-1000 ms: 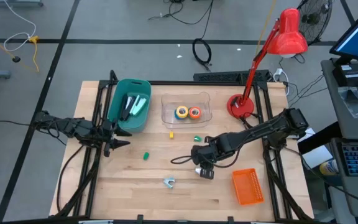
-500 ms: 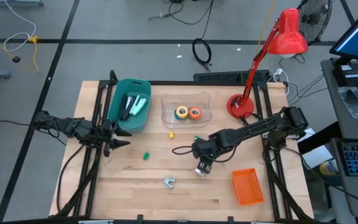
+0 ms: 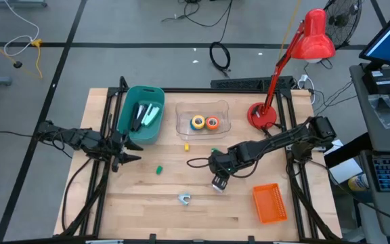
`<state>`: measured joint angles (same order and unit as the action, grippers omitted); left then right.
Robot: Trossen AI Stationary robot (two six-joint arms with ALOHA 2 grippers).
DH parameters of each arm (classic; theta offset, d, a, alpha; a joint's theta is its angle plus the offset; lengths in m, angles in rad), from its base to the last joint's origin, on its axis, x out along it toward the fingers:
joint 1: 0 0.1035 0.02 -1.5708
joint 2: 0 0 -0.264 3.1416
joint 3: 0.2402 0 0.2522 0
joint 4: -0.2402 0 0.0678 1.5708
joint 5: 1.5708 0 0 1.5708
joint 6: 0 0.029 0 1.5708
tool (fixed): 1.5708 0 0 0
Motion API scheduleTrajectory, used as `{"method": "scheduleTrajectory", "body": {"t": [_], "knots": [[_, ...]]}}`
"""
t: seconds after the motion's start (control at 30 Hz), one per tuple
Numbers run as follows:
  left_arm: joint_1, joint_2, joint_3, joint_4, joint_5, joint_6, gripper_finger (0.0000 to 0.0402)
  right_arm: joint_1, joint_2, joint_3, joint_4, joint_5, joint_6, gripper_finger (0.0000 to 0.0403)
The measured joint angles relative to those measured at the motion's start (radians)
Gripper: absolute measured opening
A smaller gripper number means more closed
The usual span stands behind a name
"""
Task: Pick and place Stapler, Stapler remover, tape
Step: Put the blue stapler remover into the green bin
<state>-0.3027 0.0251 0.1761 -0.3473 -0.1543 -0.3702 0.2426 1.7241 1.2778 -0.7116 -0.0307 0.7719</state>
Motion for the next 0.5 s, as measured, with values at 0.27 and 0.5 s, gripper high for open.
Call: {"method": "scheduleTrajectory", "body": {"t": [0.27,0.5], "knots": [[0.0,0.0,0.0,-0.013,0.006,0.018,0.0205,0.029,0.0,0.0,-0.003,-0.025,-0.083,0.0127],[0.0,0.0,0.0,-0.018,0.006,0.019,0.0205,0.028,0.0,0.0,-0.003,-0.051,-0.111,0.0124]]}}
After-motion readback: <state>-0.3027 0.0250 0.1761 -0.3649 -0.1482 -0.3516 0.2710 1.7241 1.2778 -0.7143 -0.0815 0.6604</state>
